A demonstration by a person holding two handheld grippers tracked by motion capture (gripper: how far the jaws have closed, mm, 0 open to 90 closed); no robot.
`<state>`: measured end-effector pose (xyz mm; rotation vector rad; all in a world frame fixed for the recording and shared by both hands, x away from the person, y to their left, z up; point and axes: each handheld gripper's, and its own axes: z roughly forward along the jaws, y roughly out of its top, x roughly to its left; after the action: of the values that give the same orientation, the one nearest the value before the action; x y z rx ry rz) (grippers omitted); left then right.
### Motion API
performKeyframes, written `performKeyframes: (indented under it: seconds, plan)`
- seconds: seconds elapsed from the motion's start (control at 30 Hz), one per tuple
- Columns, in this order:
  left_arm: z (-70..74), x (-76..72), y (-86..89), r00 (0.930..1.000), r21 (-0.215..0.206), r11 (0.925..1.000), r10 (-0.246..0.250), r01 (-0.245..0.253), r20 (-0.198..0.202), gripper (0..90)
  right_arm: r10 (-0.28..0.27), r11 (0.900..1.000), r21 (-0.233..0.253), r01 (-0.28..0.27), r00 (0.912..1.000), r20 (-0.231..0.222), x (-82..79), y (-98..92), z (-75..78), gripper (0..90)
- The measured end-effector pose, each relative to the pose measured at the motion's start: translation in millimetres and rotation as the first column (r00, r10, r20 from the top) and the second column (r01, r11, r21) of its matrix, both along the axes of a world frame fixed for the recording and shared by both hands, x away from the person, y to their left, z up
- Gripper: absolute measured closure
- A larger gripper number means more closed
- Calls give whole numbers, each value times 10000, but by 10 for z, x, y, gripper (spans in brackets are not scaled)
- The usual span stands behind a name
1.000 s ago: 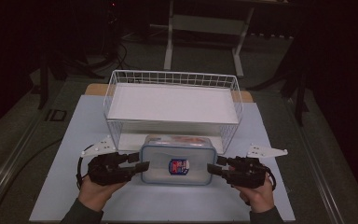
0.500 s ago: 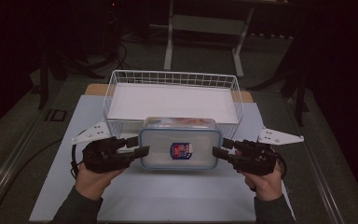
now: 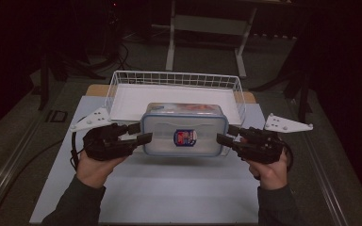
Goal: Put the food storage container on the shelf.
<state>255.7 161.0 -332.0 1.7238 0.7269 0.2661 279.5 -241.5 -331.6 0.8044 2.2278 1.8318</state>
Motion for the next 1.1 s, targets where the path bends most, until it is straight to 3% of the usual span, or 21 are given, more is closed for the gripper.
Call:
performKeyframes:
  seconds: [0.33, 0.53, 0.77, 1.1]
  plan:
    - [96, 218, 27, 9973, 161, 9999, -2, -10, 739, 539, -111, 9998, -156, 119, 9986, 511, 183, 50, 98, 525]
    - [94, 352, 51, 9956, 209, 9997, 71, -91, 940, 538, -146, 9996, -222, 161, 9976, 674, 317, 83, 104, 524]
    - [82, 484, 72, 9957, 114, 9993, 341, -352, 856, 531, -185, 9998, -108, 192, 9982, 562, 482, 127, 76, 522]
    - [-3, 659, 96, 9975, 42, 9984, 563, -566, 435, 527, -320, 9994, -155, 321, 9994, 120, 692, 185, 23, 515]
